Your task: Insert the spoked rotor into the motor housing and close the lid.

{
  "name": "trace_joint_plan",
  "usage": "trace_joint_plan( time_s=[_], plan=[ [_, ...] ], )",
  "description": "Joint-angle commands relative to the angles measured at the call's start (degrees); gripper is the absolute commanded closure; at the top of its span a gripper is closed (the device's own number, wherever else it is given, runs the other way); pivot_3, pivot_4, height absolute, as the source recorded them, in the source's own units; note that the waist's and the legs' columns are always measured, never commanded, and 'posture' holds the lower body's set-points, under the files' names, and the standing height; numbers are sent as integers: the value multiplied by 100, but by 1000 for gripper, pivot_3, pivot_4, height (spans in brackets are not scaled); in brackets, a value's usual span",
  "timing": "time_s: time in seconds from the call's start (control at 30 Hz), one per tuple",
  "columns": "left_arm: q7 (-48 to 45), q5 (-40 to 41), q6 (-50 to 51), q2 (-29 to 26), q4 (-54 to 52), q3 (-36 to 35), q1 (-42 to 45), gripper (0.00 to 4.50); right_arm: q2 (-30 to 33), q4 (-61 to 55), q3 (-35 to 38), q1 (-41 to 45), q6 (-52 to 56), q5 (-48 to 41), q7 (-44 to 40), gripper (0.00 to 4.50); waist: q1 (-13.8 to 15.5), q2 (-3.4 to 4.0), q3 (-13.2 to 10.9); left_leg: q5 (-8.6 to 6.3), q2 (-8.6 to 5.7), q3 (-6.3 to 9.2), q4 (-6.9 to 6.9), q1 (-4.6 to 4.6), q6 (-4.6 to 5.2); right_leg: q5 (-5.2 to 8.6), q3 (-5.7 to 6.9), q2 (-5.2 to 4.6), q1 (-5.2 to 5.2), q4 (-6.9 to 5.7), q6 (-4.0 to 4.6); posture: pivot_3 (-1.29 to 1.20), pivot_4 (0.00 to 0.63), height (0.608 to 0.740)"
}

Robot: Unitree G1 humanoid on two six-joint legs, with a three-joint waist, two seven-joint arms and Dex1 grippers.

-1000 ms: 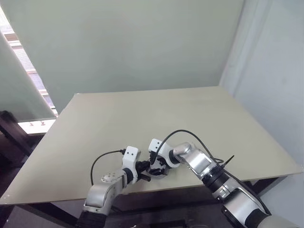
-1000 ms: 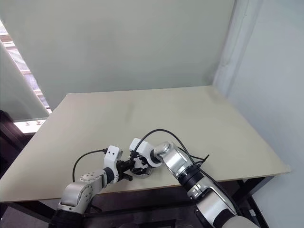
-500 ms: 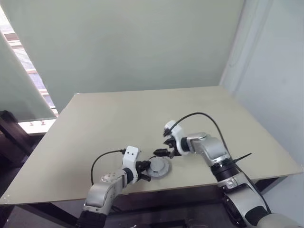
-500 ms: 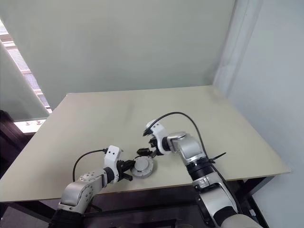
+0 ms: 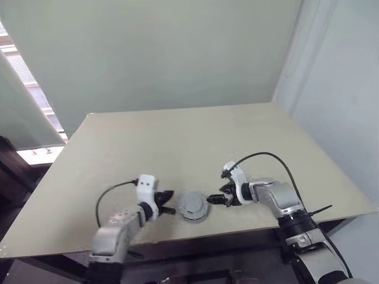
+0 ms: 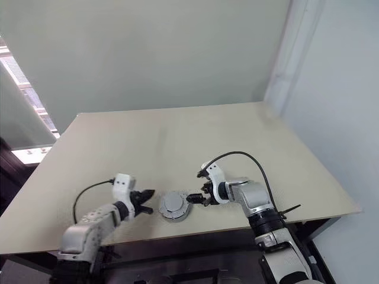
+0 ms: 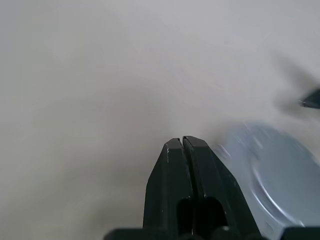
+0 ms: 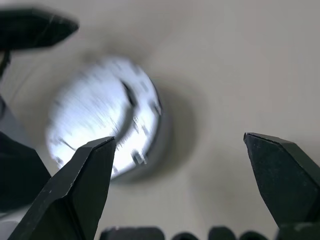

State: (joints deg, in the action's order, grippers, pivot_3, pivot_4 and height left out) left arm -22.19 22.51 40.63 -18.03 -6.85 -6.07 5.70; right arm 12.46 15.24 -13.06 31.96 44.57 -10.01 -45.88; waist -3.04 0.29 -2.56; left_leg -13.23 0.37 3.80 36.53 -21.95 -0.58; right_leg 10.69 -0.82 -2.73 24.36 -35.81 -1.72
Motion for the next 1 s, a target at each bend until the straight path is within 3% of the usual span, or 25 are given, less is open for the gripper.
trace_joint_plan(
  time_s=[0.03, 0.23, 0.53, 1.0],
  plan=[
    [-47, 271, 102, -211, -309, -491, 59, 4500, 23, -426, -250, -4, -966, 15, -358, 25, 2, -4, -1, -1, 0, 0, -2, 0, 0, 0, 0, 0, -1, 4, 0, 0, 0, 740],
    [-97, 506, 406, -311, -579, -734, -339, 4500, -39, -335, -432, -34, -1897, 53, -607, 25, 18, -24, -13, -2, 0, 0, 2, 0, 1, 3, -1, -1, -4, 5, 5, 0, 0, 740],
    [-79, 782, 713, -249, -982, -675, -765, 4500, -10, -332, -948, -261, -2416, 303, -837, 25, 18, -33, -18, -2, 3, -2, 8, 7, -1, 4, -1, -1, -8, 2, 7, 0, 0, 740],
    [-270, 846, 1070, -399, -1136, -214, -835, 4500, -485, 1057, -1095, -5, -3050, 907, -432, 25, 15, -34, -18, -1, 4, -5, 11, 12, -1, 3, -4, 0, -13, -2, 8, 0, 0, 740]
  ],
)
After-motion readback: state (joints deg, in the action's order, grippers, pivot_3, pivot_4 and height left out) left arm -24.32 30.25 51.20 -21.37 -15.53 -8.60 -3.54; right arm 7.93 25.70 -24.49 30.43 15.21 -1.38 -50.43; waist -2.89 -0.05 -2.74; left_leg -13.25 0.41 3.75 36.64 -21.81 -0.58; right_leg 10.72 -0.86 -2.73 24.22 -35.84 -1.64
